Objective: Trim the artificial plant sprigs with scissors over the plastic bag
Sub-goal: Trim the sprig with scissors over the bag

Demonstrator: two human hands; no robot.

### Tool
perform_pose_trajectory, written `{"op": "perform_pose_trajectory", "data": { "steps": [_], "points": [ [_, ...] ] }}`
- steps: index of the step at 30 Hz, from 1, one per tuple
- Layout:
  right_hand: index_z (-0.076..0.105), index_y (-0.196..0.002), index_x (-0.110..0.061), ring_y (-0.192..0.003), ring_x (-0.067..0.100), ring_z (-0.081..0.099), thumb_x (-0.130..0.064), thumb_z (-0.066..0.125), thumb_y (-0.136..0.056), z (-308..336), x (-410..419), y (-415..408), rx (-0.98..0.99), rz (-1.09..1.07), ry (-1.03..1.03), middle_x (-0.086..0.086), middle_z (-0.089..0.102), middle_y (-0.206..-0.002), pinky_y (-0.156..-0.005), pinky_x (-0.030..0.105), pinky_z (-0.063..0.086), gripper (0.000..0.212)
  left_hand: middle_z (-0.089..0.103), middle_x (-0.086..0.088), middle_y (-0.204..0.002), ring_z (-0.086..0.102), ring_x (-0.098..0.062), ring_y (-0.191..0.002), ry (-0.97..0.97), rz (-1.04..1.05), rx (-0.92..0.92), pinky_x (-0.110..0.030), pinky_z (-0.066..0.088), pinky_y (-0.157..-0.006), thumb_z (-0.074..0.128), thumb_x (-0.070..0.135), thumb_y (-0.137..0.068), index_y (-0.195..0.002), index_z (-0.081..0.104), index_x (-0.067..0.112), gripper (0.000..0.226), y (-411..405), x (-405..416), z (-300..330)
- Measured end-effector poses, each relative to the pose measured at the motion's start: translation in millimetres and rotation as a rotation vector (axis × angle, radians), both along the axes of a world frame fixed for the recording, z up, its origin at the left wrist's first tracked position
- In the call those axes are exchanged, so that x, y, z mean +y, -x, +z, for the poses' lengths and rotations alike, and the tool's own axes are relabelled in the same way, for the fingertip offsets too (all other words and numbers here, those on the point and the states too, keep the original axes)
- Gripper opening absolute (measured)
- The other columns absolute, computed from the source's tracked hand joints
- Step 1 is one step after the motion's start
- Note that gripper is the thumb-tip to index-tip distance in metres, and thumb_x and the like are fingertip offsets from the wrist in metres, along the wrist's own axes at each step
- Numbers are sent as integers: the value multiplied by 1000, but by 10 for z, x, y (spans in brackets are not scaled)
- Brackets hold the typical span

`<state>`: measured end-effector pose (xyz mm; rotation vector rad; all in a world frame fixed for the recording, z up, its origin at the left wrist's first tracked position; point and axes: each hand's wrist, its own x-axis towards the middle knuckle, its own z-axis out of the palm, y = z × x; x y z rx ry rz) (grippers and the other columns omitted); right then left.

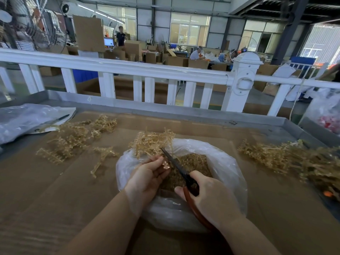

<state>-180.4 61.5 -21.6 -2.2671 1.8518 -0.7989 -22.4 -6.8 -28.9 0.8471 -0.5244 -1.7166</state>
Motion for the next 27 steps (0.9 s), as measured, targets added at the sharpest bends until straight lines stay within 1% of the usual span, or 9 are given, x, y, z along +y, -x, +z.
{"op": "perform_pose_trajectory", "data": {
  "steps": [2,4,6,7,12,14,19,24,27],
  "points": [
    [54,-92,-31,-74,6,58,-67,50,-82,-2,-1,6,-6,0,3,-11,59,-73,-61,16,38,38,64,-7,-80,61,-18,-77,-12,11,-9,-27,54,-66,58,5,-89,-97,60,5,8,12,-7,7],
    [53,-88,-30,-69,6,56,-66,52,-82,-2,-6,10,-18,2,4,-12,57,-69,-58,14,37,36,64,-7,-76,61,-18,-74,-29,30,-14,-26,55,-62,57,2,-89,-86,58,7,6,25,-6,14],
    [50,-81,-30,-64,5,53,-64,54,-81,-1,-12,20,-48,7,6,-12,53,-63,-56,14,38,35,67,-7,-69,63,-18,-71,-26,34,-9,-25,58,-57,54,-2,-90,-76,55,8,17,28,-1,14],
    [49,-78,-30,-63,5,53,-64,55,-81,0,-15,26,-63,10,4,-12,52,-62,-56,14,39,35,68,-7,-67,65,-17,-69,-20,36,-5,-25,58,-56,53,-3,-90,-75,56,7,19,26,4,16],
    [46,-75,-32,-64,5,55,-63,56,-81,3,-9,41,-103,24,0,-11,54,-63,-57,14,40,33,69,-6,-66,68,-16,-59,-28,40,20,-27,59,-57,54,-5,-89,-86,62,3,11,21,16,43],
    [47,-77,-32,-66,4,55,-63,55,-81,7,-5,38,-101,25,4,-10,55,-65,-58,13,40,33,69,-7,-67,68,-15,-58,-27,45,41,-26,59,-58,54,-5,-88,-88,62,2,11,23,15,44],
    [47,-89,-35,-79,3,52,-66,51,-81,19,3,47,-63,38,-28,-11,57,-82,-62,10,35,32,66,-8,-76,65,-14,-66,-35,58,53,-25,58,-62,55,-1,-88,-86,61,5,9,24,25,44],
    [48,-95,-35,-80,3,48,-65,50,-82,15,9,37,-11,43,-32,-12,51,-79,-63,9,33,33,66,-6,-76,64,-14,-69,-49,38,52,-24,59,-59,55,3,-90,-84,61,7,9,11,16,46],
    [49,-97,-34,-81,5,47,-67,48,-82,-2,7,24,20,27,-14,-13,50,-80,-63,13,31,36,66,-4,-70,63,-14,-67,-62,18,36,-22,57,-55,56,6,-90,-83,60,8,9,2,5,43]
  ]
}}
